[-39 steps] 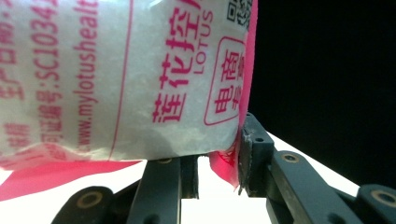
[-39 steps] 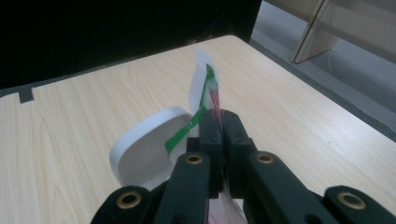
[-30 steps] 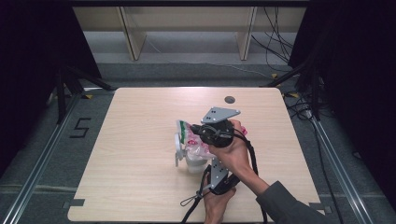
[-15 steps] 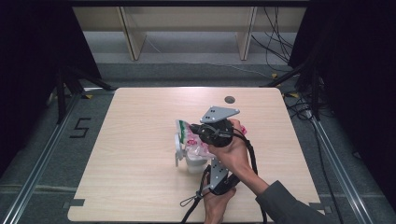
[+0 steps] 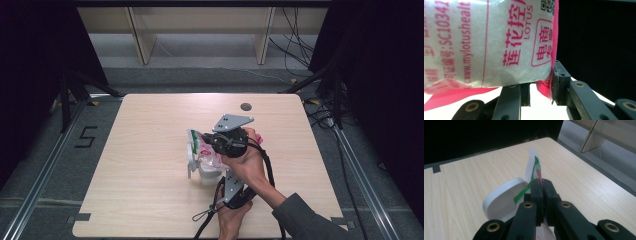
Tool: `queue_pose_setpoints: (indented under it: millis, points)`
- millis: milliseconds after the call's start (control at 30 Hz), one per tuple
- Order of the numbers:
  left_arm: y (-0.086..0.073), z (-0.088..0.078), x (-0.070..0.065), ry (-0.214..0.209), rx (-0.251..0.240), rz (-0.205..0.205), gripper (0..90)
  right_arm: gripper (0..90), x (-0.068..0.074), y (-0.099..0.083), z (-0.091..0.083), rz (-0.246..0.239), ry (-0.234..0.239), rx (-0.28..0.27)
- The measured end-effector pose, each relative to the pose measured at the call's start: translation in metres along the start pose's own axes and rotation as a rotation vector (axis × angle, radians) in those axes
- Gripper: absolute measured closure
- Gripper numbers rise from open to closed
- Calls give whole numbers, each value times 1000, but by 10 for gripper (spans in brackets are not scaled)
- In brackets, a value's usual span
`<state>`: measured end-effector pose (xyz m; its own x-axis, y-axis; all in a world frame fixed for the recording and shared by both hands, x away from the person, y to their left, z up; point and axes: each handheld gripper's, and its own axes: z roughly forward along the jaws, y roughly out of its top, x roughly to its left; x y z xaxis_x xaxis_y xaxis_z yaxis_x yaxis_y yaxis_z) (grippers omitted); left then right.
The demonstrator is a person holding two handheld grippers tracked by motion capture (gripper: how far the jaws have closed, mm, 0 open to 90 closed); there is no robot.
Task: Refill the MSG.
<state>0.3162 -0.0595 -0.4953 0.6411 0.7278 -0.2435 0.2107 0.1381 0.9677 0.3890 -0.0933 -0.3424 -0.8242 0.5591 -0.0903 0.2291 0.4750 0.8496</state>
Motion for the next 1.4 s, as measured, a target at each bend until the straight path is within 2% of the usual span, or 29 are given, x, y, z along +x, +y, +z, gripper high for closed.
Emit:
queue_pose_setpoints:
  millis: [33,67,100,167,200,233,367,400,433,567,667,733,767,867,900,967,1067,1100,1167,1267,1300,1333,1367,1400]
  points:
    - [0,3,-4,-11,-44,-48,720,895,0,0,-1,-1,0,-2]
    - [1,-1,0,4,0,3,720,895,0,0,-2,12,-8,-10]
    - [1,1,-3,-7,-29,-28,721,895,1,1,-3,26,5,-1]
    - [0,1,-3,-8,-29,-28,721,895,0,1,-3,8,8,-7]
    - [0,2,-3,-12,-26,-29,720,895,0,-1,-2,5,-13,-15]
    - [-2,3,-4,-8,-20,-36,720,895,0,-2,-1,-2,-8,-2]
    - [-1,3,-4,-9,-19,-35,720,895,-1,-3,0,15,8,0]
    - [-1,3,-4,-13,-23,-35,721,895,0,-3,-2,33,-1,1]
    - [-1,3,-4,-16,-23,-34,720,895,-1,-2,-1,13,-2,-8]
    - [0,2,-4,-13,-27,-32,721,895,-2,0,-3,13,8,-5]
    - [0,2,-3,-15,-26,-32,721,895,-2,0,-2,13,4,-7]
    - [-1,3,-3,-17,-24,-35,721,895,-1,-1,-1,22,-15,-8]
    - [-1,3,-3,-17,-24,-35,720,894,-1,-2,0,10,-10,-9]
    - [0,2,-3,-14,-24,-31,721,895,-1,-1,0,16,0,-9]
    - [0,2,-3,-14,-27,-31,721,895,-1,-1,-2,37,0,-1]
    - [0,1,-2,-13,-28,-29,722,895,-2,0,-2,18,-6,-19]
    - [0,2,-2,-12,-21,-31,721,895,-1,0,-1,13,5,-4]
    - [-1,2,-3,-12,-23,-35,721,895,0,-1,-1,18,-16,-5]
    - [-1,3,-3,-17,-25,-37,720,894,0,-3,2,8,2,7]
    - [0,2,-2,-15,-23,-29,721,895,-2,-2,0,9,-5,-5]
    - [0,1,-2,-14,-24,-28,721,894,-1,-1,0,13,-3,-10]
    - [0,1,-2,-13,-26,-30,721,895,0,-1,-1,39,-3,-5]
    - [1,1,-2,-11,-28,-32,722,894,0,0,-2,36,3,-2]
    - [0,1,-2,-9,-27,-32,722,894,-1,0,-1,13,4,-9]
